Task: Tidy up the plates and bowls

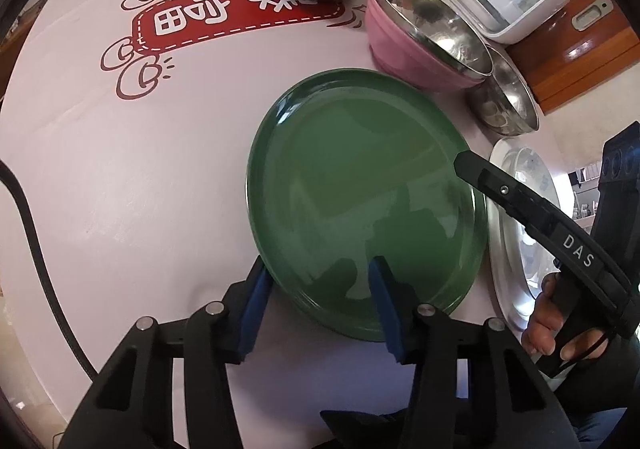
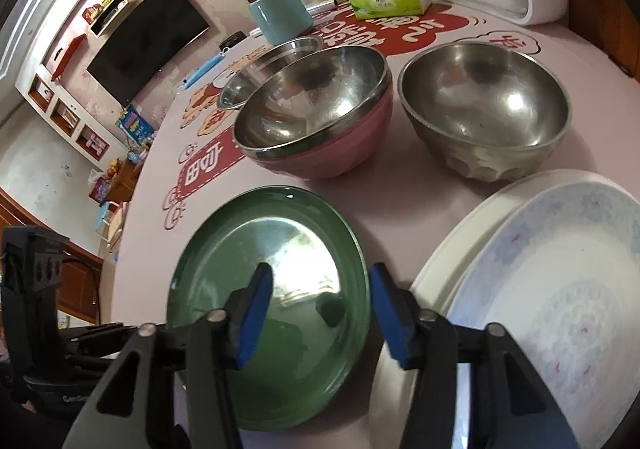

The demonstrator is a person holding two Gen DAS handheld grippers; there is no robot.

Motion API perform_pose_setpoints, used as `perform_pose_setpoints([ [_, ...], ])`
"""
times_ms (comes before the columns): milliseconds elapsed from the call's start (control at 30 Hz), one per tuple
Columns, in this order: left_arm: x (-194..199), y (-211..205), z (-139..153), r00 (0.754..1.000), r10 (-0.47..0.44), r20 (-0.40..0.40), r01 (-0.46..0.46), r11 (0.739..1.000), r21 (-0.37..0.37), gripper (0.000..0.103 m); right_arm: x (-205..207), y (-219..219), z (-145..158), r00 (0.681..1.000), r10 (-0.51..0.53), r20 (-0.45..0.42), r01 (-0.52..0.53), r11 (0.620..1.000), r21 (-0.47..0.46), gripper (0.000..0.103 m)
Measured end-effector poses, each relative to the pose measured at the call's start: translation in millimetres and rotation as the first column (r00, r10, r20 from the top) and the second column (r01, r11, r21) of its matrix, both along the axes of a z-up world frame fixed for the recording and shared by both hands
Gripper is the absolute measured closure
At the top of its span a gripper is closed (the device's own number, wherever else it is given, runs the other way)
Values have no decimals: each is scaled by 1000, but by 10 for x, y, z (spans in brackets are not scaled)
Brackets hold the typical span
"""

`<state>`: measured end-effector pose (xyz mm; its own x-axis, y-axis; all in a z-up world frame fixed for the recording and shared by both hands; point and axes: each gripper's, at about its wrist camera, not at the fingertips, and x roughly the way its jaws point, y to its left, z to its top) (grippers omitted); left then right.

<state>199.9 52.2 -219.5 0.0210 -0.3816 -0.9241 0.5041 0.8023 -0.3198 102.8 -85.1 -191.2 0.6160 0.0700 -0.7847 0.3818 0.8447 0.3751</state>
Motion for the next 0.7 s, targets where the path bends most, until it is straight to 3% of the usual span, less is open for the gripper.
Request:
perform_pose_setpoints([
  [100, 11, 4, -2, 1000, 10, 4, -10, 1000, 5, 62, -10, 1, -8, 1000, -7, -6, 7, 1000, -5, 58],
  [233, 34, 62, -1, 1000, 21, 8, -21, 1000, 15, 71, -28, -47, -25, 999, -31, -19, 30, 1000, -4, 72],
  [367, 25, 74, -4, 1000, 24, 17, -24, 999, 30, 72, -72, -93, -46, 999, -45, -28, 46, 999, 12, 85],
  [700, 6, 253, 2, 999, 44, 18, -46, 997, 62, 79, -121, -4, -60, 998, -13, -54, 14, 1000, 17, 97],
])
